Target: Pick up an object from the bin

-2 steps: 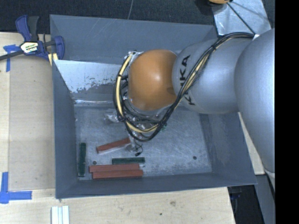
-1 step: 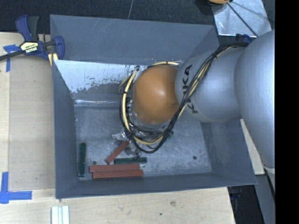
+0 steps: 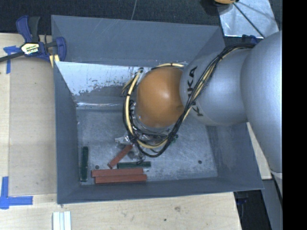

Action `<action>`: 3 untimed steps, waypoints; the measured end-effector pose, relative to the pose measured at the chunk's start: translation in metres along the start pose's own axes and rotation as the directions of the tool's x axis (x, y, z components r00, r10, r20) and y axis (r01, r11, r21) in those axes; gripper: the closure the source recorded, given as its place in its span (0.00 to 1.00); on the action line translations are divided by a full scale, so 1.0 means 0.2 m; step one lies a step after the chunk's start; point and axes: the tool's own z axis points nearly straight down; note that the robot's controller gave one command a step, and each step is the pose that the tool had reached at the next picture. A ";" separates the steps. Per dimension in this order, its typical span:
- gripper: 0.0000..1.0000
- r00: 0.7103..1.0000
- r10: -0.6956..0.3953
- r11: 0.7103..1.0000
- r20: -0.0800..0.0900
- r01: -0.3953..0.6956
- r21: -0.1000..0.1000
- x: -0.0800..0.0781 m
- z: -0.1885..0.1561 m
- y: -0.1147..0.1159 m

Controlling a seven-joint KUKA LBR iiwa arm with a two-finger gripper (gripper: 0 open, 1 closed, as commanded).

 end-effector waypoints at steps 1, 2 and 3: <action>1.00 0.999 0.034 0.999 -0.001 -0.034 0.000 -0.01 -0.57 -0.01; 1.00 0.999 0.034 0.999 -0.001 -0.034 -0.001 -0.01 -0.57 -0.01; 1.00 0.997 0.073 0.997 -0.001 -0.073 0.000 0.24 -1.02 0.03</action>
Offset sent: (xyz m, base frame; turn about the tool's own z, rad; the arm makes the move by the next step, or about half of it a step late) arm 0.0000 0.0000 0.0000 0.0000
